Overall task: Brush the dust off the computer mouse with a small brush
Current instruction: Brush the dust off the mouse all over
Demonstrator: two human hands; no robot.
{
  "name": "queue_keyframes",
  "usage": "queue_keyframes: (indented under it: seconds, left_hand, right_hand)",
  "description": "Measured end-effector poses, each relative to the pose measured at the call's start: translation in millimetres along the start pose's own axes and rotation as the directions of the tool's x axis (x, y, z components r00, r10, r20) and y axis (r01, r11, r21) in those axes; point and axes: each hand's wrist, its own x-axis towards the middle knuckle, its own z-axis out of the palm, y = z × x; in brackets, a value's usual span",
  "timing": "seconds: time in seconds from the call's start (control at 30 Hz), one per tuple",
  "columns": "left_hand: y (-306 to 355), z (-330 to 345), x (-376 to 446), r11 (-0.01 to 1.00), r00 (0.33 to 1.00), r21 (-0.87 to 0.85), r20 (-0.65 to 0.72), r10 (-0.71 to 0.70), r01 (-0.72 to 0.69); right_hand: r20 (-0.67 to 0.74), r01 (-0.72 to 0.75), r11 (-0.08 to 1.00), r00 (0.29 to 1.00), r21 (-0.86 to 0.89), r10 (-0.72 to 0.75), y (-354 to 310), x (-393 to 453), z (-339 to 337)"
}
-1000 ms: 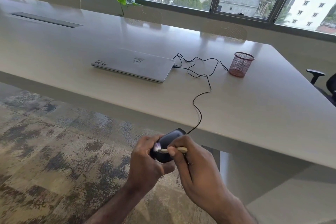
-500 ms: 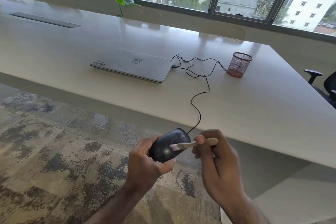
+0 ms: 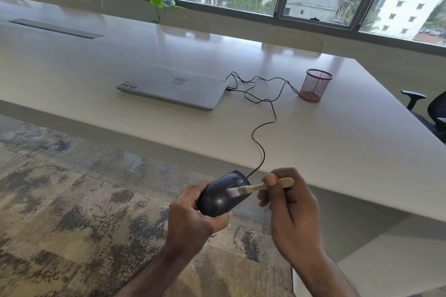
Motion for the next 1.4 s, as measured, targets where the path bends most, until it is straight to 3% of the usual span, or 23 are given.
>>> queue_keyframes:
  seconds: [0.1, 0.3, 0.43, 0.57, 0.67, 0.8, 0.97, 1.07, 1.23, 1.4]
  left_hand:
    - [-0.7, 0.1, -0.4, 1.000, 1.000, 0.007, 0.014, -0.010, 0.010]
    - [-3.6, 0.0, -1.8, 0.999, 0.999, 0.010, 0.024, -0.037, 0.037]
    - [-5.1, -0.6, -3.4, 0.998, 0.998, -0.017, 0.025, -0.061, 0.061]
    - [-4.5, -0.7, -4.1, 0.993, 0.992, -0.039, 0.066, -0.110, 0.112]
    - [-1.7, 0.1, -4.4, 0.993, 0.992, -0.038, 0.064, -0.111, 0.113]
    - [-0.8, 0.8, -4.3, 0.991, 0.991, -0.054, 0.052, -0.122, 0.125]
    - [-1.9, -1.2, -5.4, 0.991, 0.989, -0.039, 0.070, -0.128, 0.131]
    - [-2.0, -1.0, -6.0, 0.989, 0.988, -0.040, 0.077, -0.137, 0.140]
    - [-2.0, 1.0, -6.5, 0.989, 0.987, -0.033, 0.084, -0.139, 0.142]
    - [-2.7, 1.5, -8.8, 0.989, 0.987, -0.047, 0.082, -0.139, 0.143]
  right_hand:
    - [0.016, 0.002, 0.996, 1.000, -0.086, 0.000, 1.1, 5.6, -3.6]
    - [0.298, 0.019, 0.998, 0.955, -0.054, -0.002, 0.5, 3.5, -0.8]
    - [0.228, -0.063, 0.995, 0.973, 0.073, 0.045, 3.7, 6.1, -5.6]
    - [0.111, -0.013, 1.000, 0.994, -0.014, 0.014, 7.5, 10.9, -10.3]
    - [0.191, 0.035, 0.995, 0.981, -0.088, -0.018, 6.7, 8.6, -5.8]
    - [0.319, 0.039, 0.999, 0.947, -0.010, -0.033, 5.3, 4.0, -0.9]
    - [0.194, -0.056, 0.991, 0.980, 0.123, 0.032, 6.7, 14.2, -8.6]
    - [0.147, -0.029, 0.999, 0.989, 0.017, 0.026, 4.8, 20.9, -16.0]
    - [0.285, 0.058, 0.989, 0.958, -0.135, -0.017, 0.5, 20.8, -11.1]
    - [0.358, 0.040, 0.996, 0.934, -0.074, -0.011, -1.0, 21.4, -5.3]
